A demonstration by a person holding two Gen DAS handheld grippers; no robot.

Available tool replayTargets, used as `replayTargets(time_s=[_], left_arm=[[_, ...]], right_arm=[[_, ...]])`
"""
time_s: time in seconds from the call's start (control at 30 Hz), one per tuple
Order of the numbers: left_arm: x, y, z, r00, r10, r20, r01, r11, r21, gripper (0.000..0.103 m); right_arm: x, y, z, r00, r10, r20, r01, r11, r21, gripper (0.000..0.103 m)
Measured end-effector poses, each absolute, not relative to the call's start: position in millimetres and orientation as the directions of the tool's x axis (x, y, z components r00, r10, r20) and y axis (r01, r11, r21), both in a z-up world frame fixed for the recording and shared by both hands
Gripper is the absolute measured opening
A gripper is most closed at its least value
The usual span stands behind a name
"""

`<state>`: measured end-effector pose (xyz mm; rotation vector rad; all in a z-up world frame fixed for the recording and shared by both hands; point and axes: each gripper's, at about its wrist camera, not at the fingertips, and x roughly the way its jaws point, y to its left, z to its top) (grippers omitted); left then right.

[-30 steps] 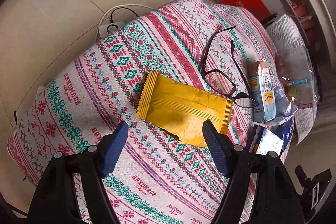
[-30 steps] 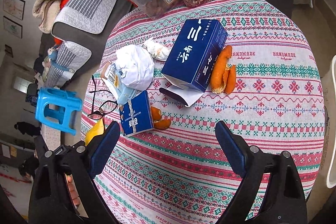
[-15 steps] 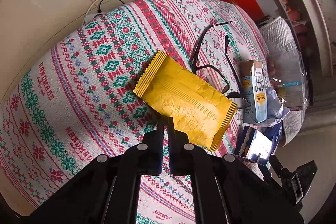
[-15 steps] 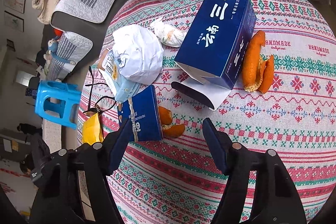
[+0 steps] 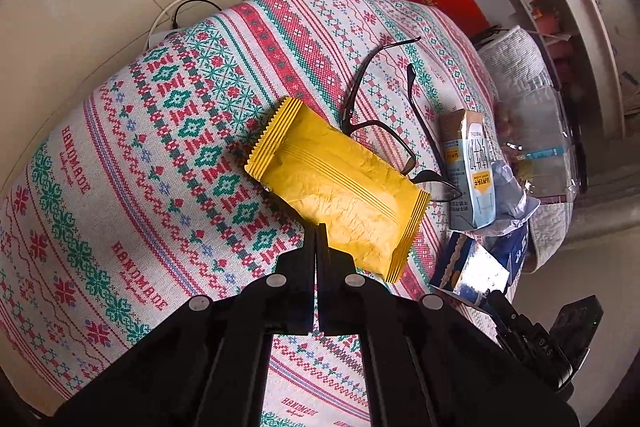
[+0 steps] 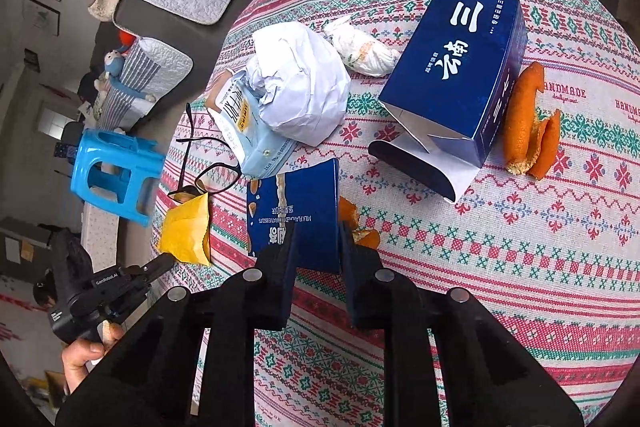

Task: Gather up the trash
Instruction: 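Grasp the yellow snack wrapper with the left tool, then grasp the blue biscuit box with the right tool while the left tool holds the wrapper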

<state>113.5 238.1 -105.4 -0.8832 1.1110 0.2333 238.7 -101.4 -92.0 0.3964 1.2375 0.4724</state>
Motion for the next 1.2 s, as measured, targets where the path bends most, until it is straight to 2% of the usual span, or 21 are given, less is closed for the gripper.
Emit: replayTargets(time_s=[0.17, 0.23, 0.3, 0.33, 0.67, 0.73, 0.77, 0.8, 0.83, 0.87, 0.9, 1.07, 1.2], left_arm=[[112, 242, -108, 0.462, -0.241, -0.854, -0.585, 0.641, -0.497, 0.002], [111, 244, -108, 0.46, -0.243, -0.854, -0.592, 0.633, -0.499, 0.015], [111, 246, -108, 0.46, -0.223, -0.859, -0.604, 0.63, -0.488, 0.051], [110, 246, -106, 0.462, -0.202, -0.863, -0.611, 0.632, -0.476, 0.055], [131, 232, -108, 0.464, -0.14, -0.874, -0.587, 0.691, -0.422, 0.067], [136, 228, -108, 0.469, -0.14, -0.872, -0.573, 0.704, -0.42, 0.067], [137, 225, -108, 0.47, -0.14, -0.872, -0.566, 0.71, -0.419, 0.061], [140, 222, -109, 0.468, -0.143, -0.872, -0.556, 0.72, -0.416, 0.042], [143, 219, -110, 0.457, -0.148, -0.877, -0.545, 0.733, -0.408, 0.032], [144, 216, -111, 0.452, -0.154, -0.879, -0.539, 0.738, -0.406, 0.016], [145, 215, -113, 0.452, -0.173, -0.875, -0.532, 0.736, -0.419, 0.006], [141, 203, -108, 0.466, -0.207, -0.86, -0.498, 0.742, -0.448, 0.0], [136, 193, -102, 0.473, -0.232, -0.85, -0.474, 0.746, -0.467, 0.0]], right_arm=[[238, -103, -90, 0.254, 0.547, -0.797, -0.131, 0.836, 0.532, 0.018], [238, -104, -89, 0.257, 0.549, -0.795, -0.131, 0.835, 0.534, 0.017], [238, -104, -87, 0.261, 0.549, -0.794, -0.13, 0.835, 0.534, 0.017], [239, -104, -86, 0.262, 0.55, -0.793, -0.129, 0.834, 0.536, 0.017], [236, -107, -82, 0.261, 0.556, -0.789, -0.125, 0.83, 0.544, 0.016], [236, -107, -82, 0.256, 0.557, -0.79, -0.122, 0.829, 0.545, 0.016], [236, -107, -83, 0.253, 0.558, -0.791, -0.121, 0.829, 0.546, 0.016], [236, -107, -83, 0.251, 0.557, -0.792, -0.121, 0.83, 0.545, 0.015], [235, -107, -82, 0.25, 0.556, -0.793, -0.123, 0.83, 0.543, 0.015], [235, -107, -81, 0.248, 0.557, -0.793, -0.125, 0.83, 0.544, 0.014], [234, -107, -80, 0.246, 0.557, -0.793, -0.127, 0.83, 0.544, 0.014], [230, -114, -73, 0.242, 0.561, -0.791, -0.122, 0.827, 0.549, 0.012], [228, -124, -67, 0.251, 0.568, -0.784, -0.103, 0.821, 0.562, 0.011]])
